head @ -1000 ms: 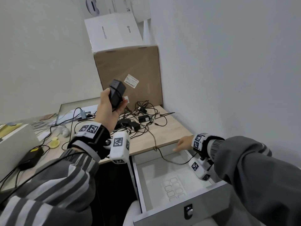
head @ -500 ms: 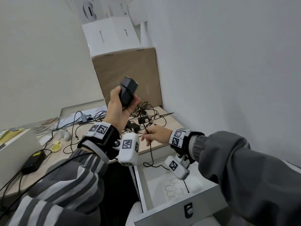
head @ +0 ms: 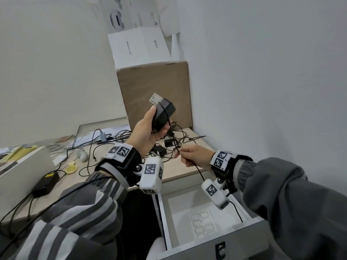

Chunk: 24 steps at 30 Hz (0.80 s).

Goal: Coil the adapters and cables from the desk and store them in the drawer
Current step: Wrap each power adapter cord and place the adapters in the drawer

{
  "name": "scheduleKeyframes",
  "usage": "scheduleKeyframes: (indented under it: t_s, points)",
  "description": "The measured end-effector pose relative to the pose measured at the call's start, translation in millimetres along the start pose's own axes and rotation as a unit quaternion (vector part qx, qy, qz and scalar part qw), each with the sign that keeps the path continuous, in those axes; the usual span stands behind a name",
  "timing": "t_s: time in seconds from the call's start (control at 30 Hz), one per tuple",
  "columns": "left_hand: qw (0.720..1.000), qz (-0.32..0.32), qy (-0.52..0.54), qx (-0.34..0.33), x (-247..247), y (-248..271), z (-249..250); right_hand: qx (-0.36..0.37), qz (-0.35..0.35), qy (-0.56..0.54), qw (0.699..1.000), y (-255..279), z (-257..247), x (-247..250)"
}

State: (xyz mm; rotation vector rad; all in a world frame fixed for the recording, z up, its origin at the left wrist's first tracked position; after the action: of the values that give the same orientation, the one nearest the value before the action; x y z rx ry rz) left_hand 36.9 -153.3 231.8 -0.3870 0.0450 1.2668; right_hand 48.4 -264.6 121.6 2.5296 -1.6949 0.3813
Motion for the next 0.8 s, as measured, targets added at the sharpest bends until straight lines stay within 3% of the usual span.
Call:
scheduleKeyframes:
  t_s: [0.2, 0.3, 0.43, 0.67, 0.8]
  points:
    - [0.981, -0.15, -0.118, 0.042, -25, 20, -23, -0.02, 0.004, 0.14, 0.99, 4, 18, 14]
    - [0.948, -0.208, -0.239, 0.044, -28, 31, -36, -0.03, 0.066, 0.241, 0.968, 10, 14, 41]
    - [0.88, -0.274, -0.382, 0.07, -27, 45, -59, -0.021, 0.143, 0.323, 0.935, 22, -6, 75]
    - [0.825, -0.272, -0.487, 0.085, -30, 46, -88, -0.006, 0.168, 0.365, 0.916, 24, -31, 74]
    - [0.831, -0.228, -0.501, 0.082, -6, 37, -93, 0.004, 0.198, 0.34, 0.92, 29, -33, 77]
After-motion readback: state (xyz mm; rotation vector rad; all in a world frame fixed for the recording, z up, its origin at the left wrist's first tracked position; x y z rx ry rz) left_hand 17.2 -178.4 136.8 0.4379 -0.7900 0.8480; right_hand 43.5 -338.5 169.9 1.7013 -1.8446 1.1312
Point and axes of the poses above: each hand's wrist, its own y-axis away from the middle knuckle, its own x-axis out of the back of the hand, z = x × y, the point moved 10 cm from there along -y, towards the middle knuckle, and after that the axes turned 3 degrees about -x, right-handed, at the moved point
